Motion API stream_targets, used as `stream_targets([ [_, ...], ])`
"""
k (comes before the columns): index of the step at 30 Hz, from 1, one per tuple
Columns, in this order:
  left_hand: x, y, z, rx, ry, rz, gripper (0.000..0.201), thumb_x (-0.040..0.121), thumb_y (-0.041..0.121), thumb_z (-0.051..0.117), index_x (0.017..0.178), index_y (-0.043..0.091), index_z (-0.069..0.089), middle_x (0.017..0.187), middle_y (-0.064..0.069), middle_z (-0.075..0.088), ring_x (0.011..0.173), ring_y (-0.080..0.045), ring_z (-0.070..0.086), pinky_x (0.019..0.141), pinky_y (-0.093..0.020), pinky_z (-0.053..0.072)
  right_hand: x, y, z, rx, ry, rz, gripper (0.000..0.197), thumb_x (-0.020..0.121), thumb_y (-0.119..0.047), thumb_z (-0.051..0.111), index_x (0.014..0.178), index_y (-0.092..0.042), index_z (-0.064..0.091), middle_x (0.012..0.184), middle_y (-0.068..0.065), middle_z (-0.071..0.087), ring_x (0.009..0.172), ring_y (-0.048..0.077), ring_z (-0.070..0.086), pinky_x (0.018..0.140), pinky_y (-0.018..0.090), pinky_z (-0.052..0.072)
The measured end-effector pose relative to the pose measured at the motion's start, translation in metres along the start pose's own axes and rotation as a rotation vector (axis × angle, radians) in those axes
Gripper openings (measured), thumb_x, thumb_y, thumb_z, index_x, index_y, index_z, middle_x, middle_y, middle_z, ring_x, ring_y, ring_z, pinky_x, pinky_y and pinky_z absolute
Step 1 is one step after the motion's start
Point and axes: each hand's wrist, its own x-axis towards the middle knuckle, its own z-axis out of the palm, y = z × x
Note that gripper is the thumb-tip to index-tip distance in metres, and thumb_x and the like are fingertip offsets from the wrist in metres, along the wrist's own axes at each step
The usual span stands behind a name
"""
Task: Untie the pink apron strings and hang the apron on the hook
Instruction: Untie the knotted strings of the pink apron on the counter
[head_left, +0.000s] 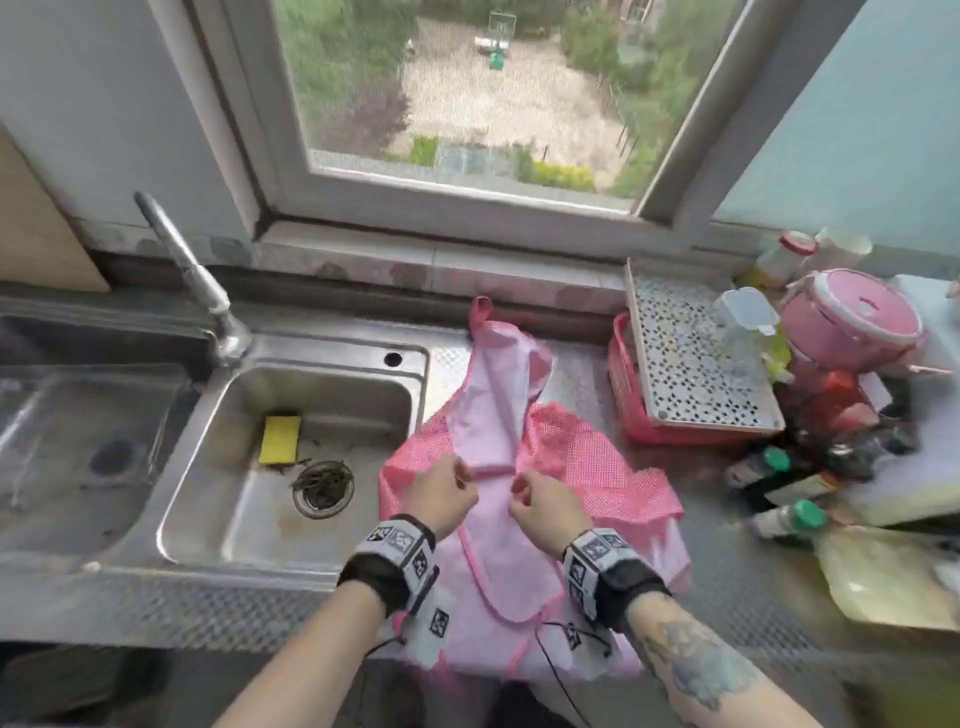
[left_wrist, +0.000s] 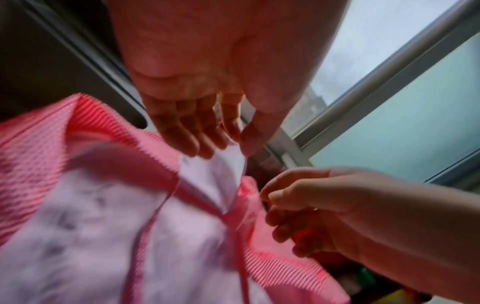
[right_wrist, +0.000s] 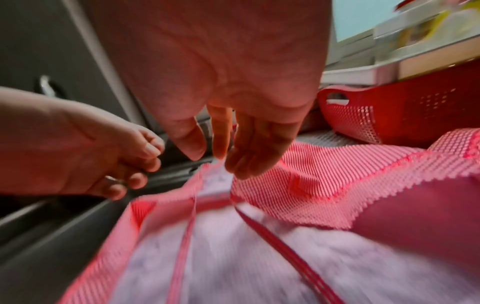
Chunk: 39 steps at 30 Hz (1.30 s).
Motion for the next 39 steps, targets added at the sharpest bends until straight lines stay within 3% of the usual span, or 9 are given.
stream_targets([
  [5,0.008,-0.025,0.036,0.177,-0.152,-0.144,0.041,0.072,0.019,0.049,0.112,0.023,0.059,0.119,-0.007,0.050,0.088,-0.029,0.063,0.079,-0.039,0.054,0.005,0.024,0.039,-0.125,-0.230,0.045,0.038,0.085,-0.026,0.049,0.122,-0.017,0.056,0.122,0.012,0.049,0.111,0.031,0.051,0.096,0.039,0.043],
  [13,0.008,-0.017,0.055,0.078,0.026,-0.082,0.038,0.084,0.004,0.048,0.117,0.011,0.065,0.121,-0.005,0.067,0.116,-0.020,0.060,0.103,-0.034,0.044,0.009,0.045,0.024,0.153,-0.136,-0.076,0.039,0.084,-0.017,0.055,0.122,-0.014,0.064,0.118,0.003,0.068,0.105,0.016,0.061,0.095,0.029,0.047],
  [18,-0.008,0.006,0.047,-0.146,-0.027,0.032,0.065,0.072,-0.018,0.039,0.127,0.011,0.058,0.116,-0.002,0.067,0.109,-0.013,0.063,0.091,-0.026,0.052,0.000,0.046,-0.002,0.585,-0.276,-0.084,0.059,0.081,-0.016,0.062,0.138,-0.024,0.049,0.137,-0.006,0.053,0.108,-0.003,0.050,0.096,0.022,0.040],
  [21,-0.013,0.016,0.047,-0.259,-0.049,0.077,0.072,0.070,-0.023,0.038,0.128,0.016,0.056,0.124,-0.003,0.063,0.113,-0.009,0.060,0.093,-0.025,0.051,-0.007,0.043,-0.009,0.896,-0.417,-0.121,0.070,0.078,-0.008,0.065,0.142,-0.023,0.042,0.139,-0.009,0.051,0.119,0.004,0.053,0.099,0.028,0.044],
  [23,-0.017,0.020,0.046,-0.421,-0.053,0.060,0.064,0.075,-0.023,0.046,0.116,0.024,0.060,0.119,-0.001,0.065,0.106,-0.011,0.065,0.088,-0.031,0.055,-0.007,0.043,-0.012,1.059,-0.441,-0.107,0.067,0.078,0.007,0.062,0.137,-0.021,0.046,0.128,-0.001,0.060,0.108,0.007,0.063,0.088,0.027,0.053],
  [27,-0.028,0.031,0.050,-0.521,0.012,0.031,0.045,0.074,-0.001,0.064,0.109,0.026,0.066,0.119,-0.001,0.064,0.109,-0.021,0.065,0.086,-0.038,0.057,-0.009,0.048,-0.018,1.031,-0.430,-0.116,0.073,0.075,0.008,0.065,0.140,-0.017,0.043,0.118,0.026,0.065,0.095,0.017,0.065,0.081,0.024,0.054],
  [30,-0.033,0.035,0.054,-0.582,0.115,-0.040,0.034,0.083,-0.007,0.056,0.114,0.005,0.062,0.113,-0.014,0.067,0.095,-0.025,0.070,0.067,-0.028,0.058,-0.008,0.052,-0.015,1.042,-0.452,-0.142,0.068,0.073,0.003,0.069,0.135,-0.018,0.049,0.113,0.020,0.069,0.096,0.019,0.069,0.079,0.024,0.055],
  [35,-0.045,0.040,0.064,-0.742,0.097,-0.099,0.038,0.086,-0.012,0.049,0.118,0.008,0.055,0.111,-0.010,0.065,0.089,-0.021,0.071,0.071,-0.026,0.059,-0.014,0.053,-0.013,1.139,-0.499,-0.196,0.062,0.073,0.014,0.066,0.123,-0.022,0.055,0.104,0.010,0.064,0.086,0.017,0.065,0.084,0.033,0.055],
  [39,-0.052,0.034,0.071,-0.632,0.135,-0.070,0.046,0.084,-0.017,0.042,0.116,0.013,0.055,0.118,-0.007,0.061,0.101,-0.016,0.064,0.071,-0.016,0.055,-0.010,0.059,-0.008,1.113,-0.406,-0.130,0.053,0.075,0.012,0.067,0.112,-0.026,0.061,0.110,0.011,0.068,0.091,0.023,0.069,0.061,0.022,0.055],
])
